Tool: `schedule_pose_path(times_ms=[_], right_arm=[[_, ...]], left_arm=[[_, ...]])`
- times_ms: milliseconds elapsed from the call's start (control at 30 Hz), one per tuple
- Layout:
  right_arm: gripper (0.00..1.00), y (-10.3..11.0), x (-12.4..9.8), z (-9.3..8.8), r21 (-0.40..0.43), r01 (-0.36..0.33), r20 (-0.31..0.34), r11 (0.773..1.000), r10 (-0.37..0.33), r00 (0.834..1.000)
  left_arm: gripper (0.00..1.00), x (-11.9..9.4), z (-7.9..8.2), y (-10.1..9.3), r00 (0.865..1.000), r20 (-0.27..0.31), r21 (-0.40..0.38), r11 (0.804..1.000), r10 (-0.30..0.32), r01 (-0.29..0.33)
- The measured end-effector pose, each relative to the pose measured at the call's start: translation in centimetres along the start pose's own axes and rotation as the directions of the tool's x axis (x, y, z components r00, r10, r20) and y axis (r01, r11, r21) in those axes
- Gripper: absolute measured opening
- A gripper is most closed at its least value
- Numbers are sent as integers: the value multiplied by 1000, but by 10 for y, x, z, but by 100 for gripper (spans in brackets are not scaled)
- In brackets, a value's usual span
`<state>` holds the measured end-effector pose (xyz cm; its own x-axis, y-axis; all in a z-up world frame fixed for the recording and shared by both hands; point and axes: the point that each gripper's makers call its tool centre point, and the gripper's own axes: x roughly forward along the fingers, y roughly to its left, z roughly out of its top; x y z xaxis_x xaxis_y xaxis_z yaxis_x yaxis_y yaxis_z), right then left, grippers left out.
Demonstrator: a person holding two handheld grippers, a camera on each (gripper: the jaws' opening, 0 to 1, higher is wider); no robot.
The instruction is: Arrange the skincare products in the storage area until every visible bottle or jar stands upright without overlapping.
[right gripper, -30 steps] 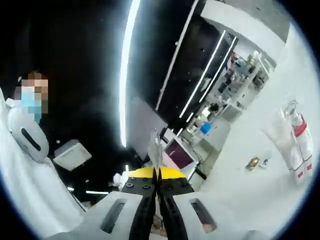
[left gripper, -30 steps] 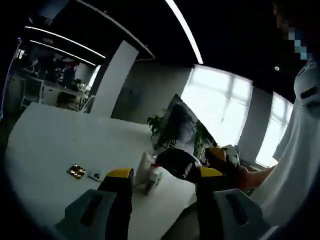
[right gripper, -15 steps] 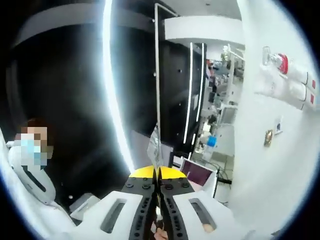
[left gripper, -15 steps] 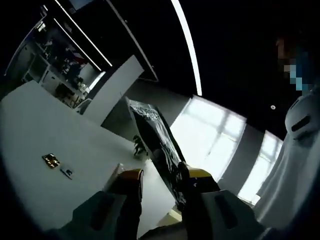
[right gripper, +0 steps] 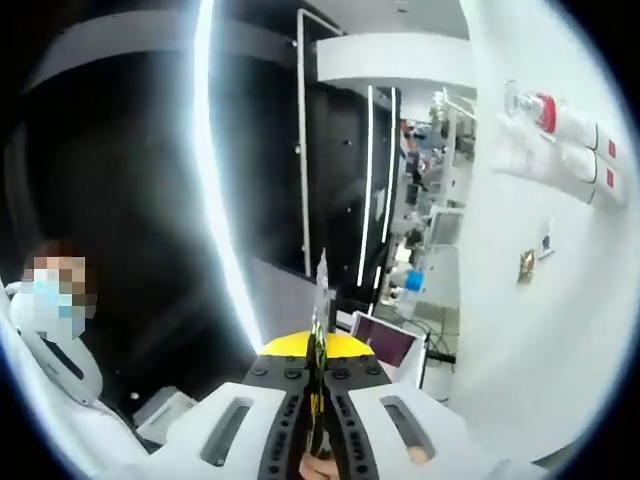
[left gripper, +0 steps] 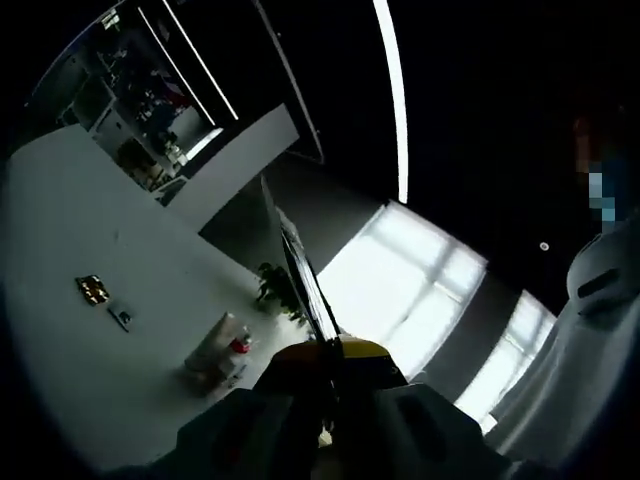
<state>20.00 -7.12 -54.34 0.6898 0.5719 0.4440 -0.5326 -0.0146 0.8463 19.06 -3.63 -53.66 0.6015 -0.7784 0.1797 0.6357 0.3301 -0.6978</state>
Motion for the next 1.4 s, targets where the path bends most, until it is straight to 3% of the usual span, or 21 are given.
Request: schedule_pose_path(times_ms=[300,467,600,667,867,1067,1100,1133,1200,1333,1400], right_arm=[[6,7,-10,-10,-43,-69,-147,997,61,987],[11,9,-18,-6,-102,-91,-238,991,64,969],[17,6,-28,-11,-158,-96,-367,983,32,930],[17,6,-30,-13,-166,-101,-393,981,28,919],[12,-6,-36,-16,-154,-56,-444,987,-19,896],[5,-17,-43,-10,-121,2,-456,993,-57,888],[4,-20,-45,-9,-71,35,-467,997,-64,882],[2,-20,-45,-8,-44,39,-468,998,-55,882],[2,-26,-41,-2,-98,25,-452,995,-67,890],[1,-37,-35,2,-34,65,-442,997,-73,894],[1,-43,-32,2,-25,87,-429,996,-89,899]], left_arm=[[0,-9,-6,-4,995,-98,-74,997,-27,20],[0,-16,-19,-7,977,-207,-110,993,-60,38],[0,-21,-30,-3,956,-286,-92,995,-64,39],[0,-22,-35,-3,946,-317,-114,993,-74,39],[0,-21,-43,2,938,-336,-169,985,-84,27],[0,-9,-55,13,919,-372,-256,966,-129,32],[0,-7,-57,16,914,-385,-257,966,-127,25],[0,-6,-58,17,913,-389,-254,967,-123,21],[0,-1,-57,22,915,-388,-244,970,-111,14],[1,6,-52,35,939,-336,-221,975,-68,-8],[6,6,-56,46,943,-332,-224,973,-23,-55]])
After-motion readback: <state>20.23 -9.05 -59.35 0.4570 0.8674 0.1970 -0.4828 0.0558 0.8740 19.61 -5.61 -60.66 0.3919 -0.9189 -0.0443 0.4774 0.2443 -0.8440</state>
